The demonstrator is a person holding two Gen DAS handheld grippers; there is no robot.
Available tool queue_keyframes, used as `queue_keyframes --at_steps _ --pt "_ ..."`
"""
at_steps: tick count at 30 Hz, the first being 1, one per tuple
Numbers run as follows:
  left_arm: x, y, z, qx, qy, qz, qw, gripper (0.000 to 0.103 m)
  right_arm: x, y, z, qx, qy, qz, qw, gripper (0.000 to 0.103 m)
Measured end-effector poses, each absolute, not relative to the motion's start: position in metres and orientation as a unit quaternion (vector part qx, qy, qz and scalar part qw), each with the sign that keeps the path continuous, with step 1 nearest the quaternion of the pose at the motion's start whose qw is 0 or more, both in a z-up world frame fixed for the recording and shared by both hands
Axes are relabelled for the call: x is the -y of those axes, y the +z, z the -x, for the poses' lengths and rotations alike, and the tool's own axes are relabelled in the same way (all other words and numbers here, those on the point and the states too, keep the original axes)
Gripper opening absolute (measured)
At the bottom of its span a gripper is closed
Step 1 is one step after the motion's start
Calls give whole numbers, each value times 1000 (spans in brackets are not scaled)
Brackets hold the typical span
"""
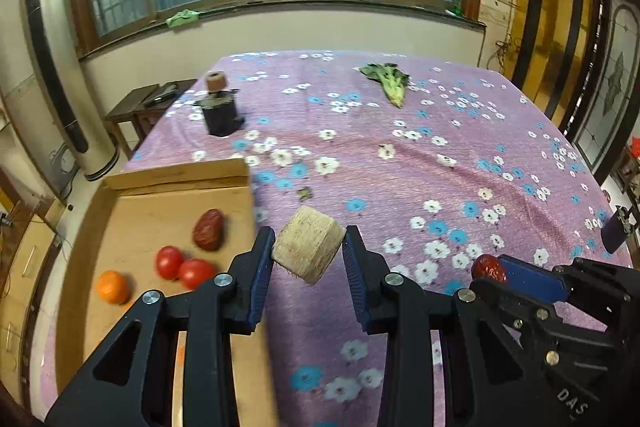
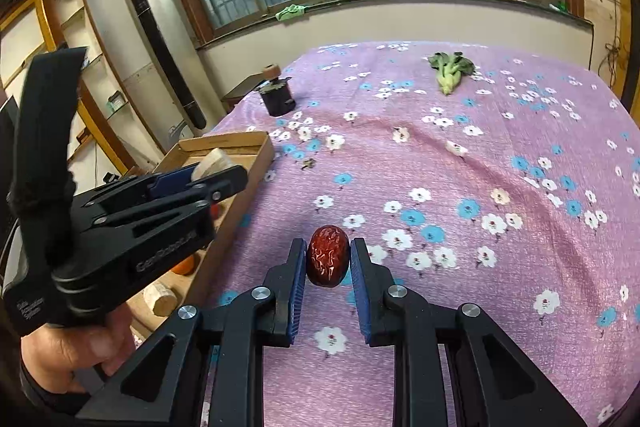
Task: Organize fruits
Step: 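Carry the held beige cube and date over the cardboard tray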
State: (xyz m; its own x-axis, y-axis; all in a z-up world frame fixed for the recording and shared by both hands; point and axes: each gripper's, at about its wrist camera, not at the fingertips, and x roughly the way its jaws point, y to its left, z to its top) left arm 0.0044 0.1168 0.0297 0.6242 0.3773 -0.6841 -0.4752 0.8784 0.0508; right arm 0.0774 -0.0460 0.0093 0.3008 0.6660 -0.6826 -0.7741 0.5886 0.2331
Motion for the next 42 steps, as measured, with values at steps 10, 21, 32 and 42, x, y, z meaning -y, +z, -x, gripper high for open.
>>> queue_keyframes --at_steps 10,21,32,42 --pt "-127 33 31 -347 261 70 898 32 26 18 -54 -372 461 89 800 22" --pt "-135 39 48 -340 274 71 897 32 10 24 -36 -365 474 103 794 22" --pt "-142 45 59 -331 282 74 897 32 -3 29 -27 -360 484 114 790 22" --pt "-152 46 68 -330 289 80 895 32 -13 29 -22 -360 491 122 784 22"
